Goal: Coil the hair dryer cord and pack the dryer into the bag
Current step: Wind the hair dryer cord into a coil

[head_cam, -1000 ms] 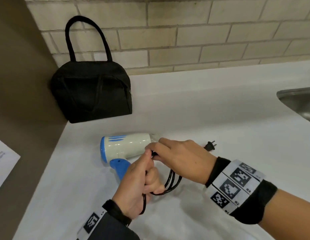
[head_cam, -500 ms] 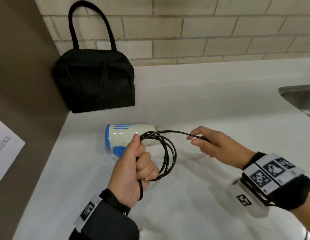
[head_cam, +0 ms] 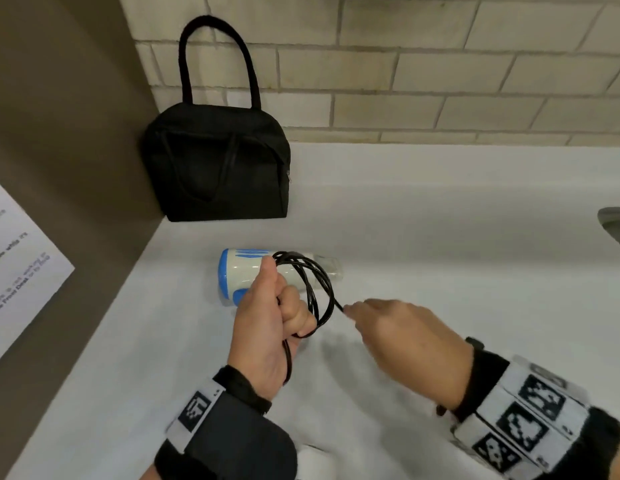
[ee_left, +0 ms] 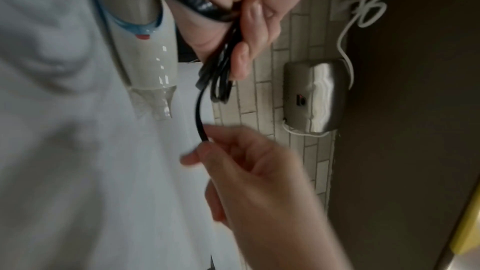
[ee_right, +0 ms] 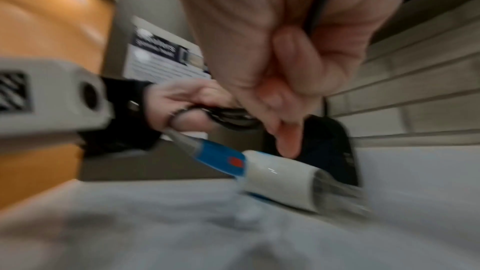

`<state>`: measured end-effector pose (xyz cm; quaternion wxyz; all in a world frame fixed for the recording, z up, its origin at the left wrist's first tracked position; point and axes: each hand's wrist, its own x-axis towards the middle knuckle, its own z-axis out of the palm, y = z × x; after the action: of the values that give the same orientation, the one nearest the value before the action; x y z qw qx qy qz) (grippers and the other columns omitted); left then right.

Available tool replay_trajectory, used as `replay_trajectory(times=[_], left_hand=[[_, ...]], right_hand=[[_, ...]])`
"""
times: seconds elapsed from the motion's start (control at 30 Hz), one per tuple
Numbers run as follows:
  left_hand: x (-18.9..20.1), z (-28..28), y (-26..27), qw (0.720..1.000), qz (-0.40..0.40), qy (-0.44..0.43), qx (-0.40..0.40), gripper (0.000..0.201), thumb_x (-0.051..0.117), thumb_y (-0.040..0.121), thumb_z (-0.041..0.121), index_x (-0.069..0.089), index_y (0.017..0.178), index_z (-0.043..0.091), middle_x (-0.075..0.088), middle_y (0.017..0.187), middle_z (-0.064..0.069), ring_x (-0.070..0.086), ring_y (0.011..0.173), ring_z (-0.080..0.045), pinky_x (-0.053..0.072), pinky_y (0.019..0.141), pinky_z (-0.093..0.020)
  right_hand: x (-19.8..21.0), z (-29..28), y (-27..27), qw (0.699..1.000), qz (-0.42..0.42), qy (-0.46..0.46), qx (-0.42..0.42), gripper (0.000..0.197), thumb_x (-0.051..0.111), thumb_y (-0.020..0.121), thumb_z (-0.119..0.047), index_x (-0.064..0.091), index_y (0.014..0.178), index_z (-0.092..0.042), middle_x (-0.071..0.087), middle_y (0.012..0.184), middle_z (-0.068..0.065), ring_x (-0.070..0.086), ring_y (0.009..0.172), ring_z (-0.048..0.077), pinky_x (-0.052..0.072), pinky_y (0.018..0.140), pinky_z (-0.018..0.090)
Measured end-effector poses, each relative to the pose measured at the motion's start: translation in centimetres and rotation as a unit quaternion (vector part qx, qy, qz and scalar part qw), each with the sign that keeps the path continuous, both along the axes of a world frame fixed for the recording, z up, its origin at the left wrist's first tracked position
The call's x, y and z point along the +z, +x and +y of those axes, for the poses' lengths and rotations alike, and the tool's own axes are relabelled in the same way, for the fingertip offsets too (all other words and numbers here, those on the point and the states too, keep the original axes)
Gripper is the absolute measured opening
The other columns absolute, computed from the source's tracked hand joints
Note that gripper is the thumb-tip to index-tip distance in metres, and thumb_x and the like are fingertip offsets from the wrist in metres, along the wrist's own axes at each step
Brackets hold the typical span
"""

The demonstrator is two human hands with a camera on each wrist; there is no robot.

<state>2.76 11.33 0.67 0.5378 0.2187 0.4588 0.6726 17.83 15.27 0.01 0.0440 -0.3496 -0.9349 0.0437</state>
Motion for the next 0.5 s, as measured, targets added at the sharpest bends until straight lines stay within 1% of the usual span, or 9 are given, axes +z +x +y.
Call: replay_trajectory(times=[0.07,0.13,0.2,0.27,0.3,0.33,0.4,0.43,0.5], left_hand=[[0.4,0.6,1.1,0.999,0.047,0.021,0.016,0.050,0.030,0.093,0.039,0.024,0.046,0.022,0.018,0.035,0.012,0.012,0.033,-0.005,0.018,0.037,-0.020],[0.5,1.0,2.3,0.994,0.098,0.037,0.019,0.046,0.031,0.092,0.040,0.023,0.051,0.020,0.020,0.037,0.012,0.013,0.037,-0.006,0.015,0.042,-0.024],[0.3,1.2,3.2,0.987,0.153,0.047,0.012,0.045,0.035,0.089,0.046,0.025,0.053,0.020,0.023,0.039,0.011,0.017,0.039,-0.005,0.015,0.043,-0.024],[-0.1,1.3,4.0,0.970,0.238,0.052,0.000,0.046,0.037,0.087,0.052,0.032,0.054,0.021,0.031,0.040,0.009,0.025,0.039,-0.005,0.023,0.041,-0.019],[-0.3,1.3,4.2,0.961,0.272,0.053,-0.006,0.045,0.035,0.086,0.052,0.035,0.055,0.020,0.036,0.040,0.009,0.030,0.039,-0.005,0.028,0.040,-0.016],[-0.5,1.4,4.5,0.956,0.286,0.055,-0.012,0.046,0.036,0.087,0.052,0.038,0.057,0.017,0.041,0.041,0.009,0.034,0.039,-0.003,0.032,0.042,-0.013],[-0.9,1.4,4.8,0.946,0.314,0.064,-0.056,0.040,0.042,0.087,0.048,0.042,0.059,0.019,0.046,0.043,0.013,0.039,0.042,0.001,0.034,0.046,-0.008],[-1.1,1.4,5.1,0.933,0.347,0.060,-0.070,0.035,0.043,0.088,0.043,0.041,0.059,0.023,0.048,0.043,0.016,0.041,0.044,0.002,0.033,0.048,-0.007],[-1.5,1.3,5.3,0.918,0.384,0.043,-0.091,0.029,0.036,0.083,0.041,0.040,0.058,0.027,0.048,0.042,0.017,0.042,0.043,0.002,0.033,0.049,-0.009]], right_hand=[[1.3,-1.4,-0.9,0.996,-0.021,-0.051,0.064,0.043,0.034,0.080,0.004,0.039,0.121,-0.009,0.049,0.097,0.009,0.045,0.067,0.027,0.033,0.053,0.033],[2.8,-2.1,-1.1,0.989,-0.043,-0.083,0.110,0.048,0.034,0.078,0.005,0.037,0.124,-0.010,0.046,0.100,0.010,0.041,0.067,0.025,0.025,0.048,0.031],[3.6,-1.8,-0.7,0.986,-0.056,-0.076,0.135,0.043,0.034,0.079,0.005,0.042,0.118,-0.010,0.050,0.107,0.009,0.047,0.078,0.027,0.027,0.051,0.031],[4.1,-1.2,0.1,0.985,-0.029,-0.074,0.152,0.036,0.034,0.079,0.004,0.046,0.110,-0.012,0.056,0.106,0.006,0.052,0.080,0.026,0.036,0.054,0.034],[4.6,-0.9,0.6,0.986,-0.025,-0.070,0.150,0.032,0.037,0.079,0.003,0.047,0.104,-0.014,0.060,0.099,0.003,0.054,0.076,0.023,0.041,0.054,0.035],[4.8,-0.4,1.2,0.987,-0.033,-0.046,0.152,0.026,0.044,0.078,-0.001,0.047,0.097,-0.017,0.063,0.086,-0.002,0.054,0.064,0.019,0.044,0.049,0.035],[5.2,0.2,2.1,0.990,0.003,-0.017,0.141,0.020,0.055,0.076,-0.017,0.043,0.092,-0.020,0.061,0.063,-0.008,0.047,0.045,0.015,0.042,0.036,0.031],[5.6,0.7,2.4,0.988,0.019,-0.027,0.150,0.020,0.054,0.079,-0.025,0.041,0.093,-0.020,0.062,0.063,-0.008,0.051,0.046,0.016,0.043,0.038,0.031],[6.5,2.3,2.8,0.980,0.029,-0.073,0.183,0.019,0.053,0.086,-0.031,0.044,0.099,-0.020,0.068,0.082,-0.007,0.060,0.068,0.013,0.048,0.058,0.031]])
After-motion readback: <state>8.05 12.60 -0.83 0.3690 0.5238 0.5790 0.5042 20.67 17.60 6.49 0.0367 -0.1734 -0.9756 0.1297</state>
